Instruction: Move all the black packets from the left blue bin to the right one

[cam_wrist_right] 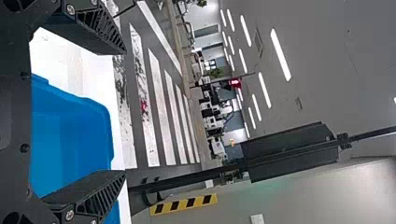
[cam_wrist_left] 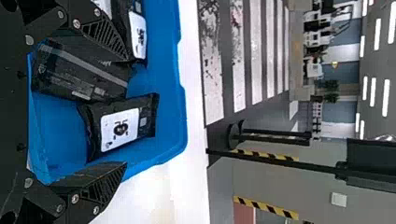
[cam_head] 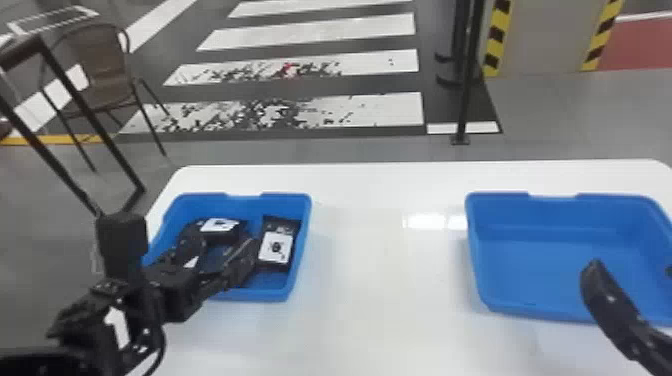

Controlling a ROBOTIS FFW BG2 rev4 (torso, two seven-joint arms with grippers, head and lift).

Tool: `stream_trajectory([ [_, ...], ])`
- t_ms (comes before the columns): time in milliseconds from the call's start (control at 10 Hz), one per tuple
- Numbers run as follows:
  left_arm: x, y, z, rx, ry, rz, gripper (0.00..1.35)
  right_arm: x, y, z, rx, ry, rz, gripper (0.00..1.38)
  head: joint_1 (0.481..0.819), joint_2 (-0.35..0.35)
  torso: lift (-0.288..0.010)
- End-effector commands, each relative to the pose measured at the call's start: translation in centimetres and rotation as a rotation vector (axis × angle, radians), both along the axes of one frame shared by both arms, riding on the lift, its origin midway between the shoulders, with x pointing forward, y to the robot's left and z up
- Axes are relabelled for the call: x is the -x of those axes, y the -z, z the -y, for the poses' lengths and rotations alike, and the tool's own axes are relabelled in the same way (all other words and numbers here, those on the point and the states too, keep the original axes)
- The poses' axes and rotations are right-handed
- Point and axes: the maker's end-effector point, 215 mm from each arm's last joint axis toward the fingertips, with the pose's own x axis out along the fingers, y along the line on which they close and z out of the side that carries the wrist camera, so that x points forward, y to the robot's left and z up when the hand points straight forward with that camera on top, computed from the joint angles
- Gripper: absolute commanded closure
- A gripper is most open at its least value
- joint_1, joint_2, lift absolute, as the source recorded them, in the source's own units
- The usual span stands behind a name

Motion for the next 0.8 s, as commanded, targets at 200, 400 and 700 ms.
stream_trajectory([
  [200,-3.6,4.7,0.1,0.060,0.001,-0.162,0.26,0.0,0.0,-0.2,-0.008,-0.004,0.001,0.11,0.695,0.186,-0.154],
  [400,-5.5,6.6,1.4,0.109,0.043,-0.230,0.26,-0.1,0.0,-0.2,-0.009,-0.005,0.001,0.11,0.695,0.177,-0.154],
  [700,-7.4,8.8,3.1,0.184,0.081,-0.329,0.26,-0.3,0.1,-0.4,-0.015,-0.010,0.002,0.11,0.695,0.145,-0.154],
])
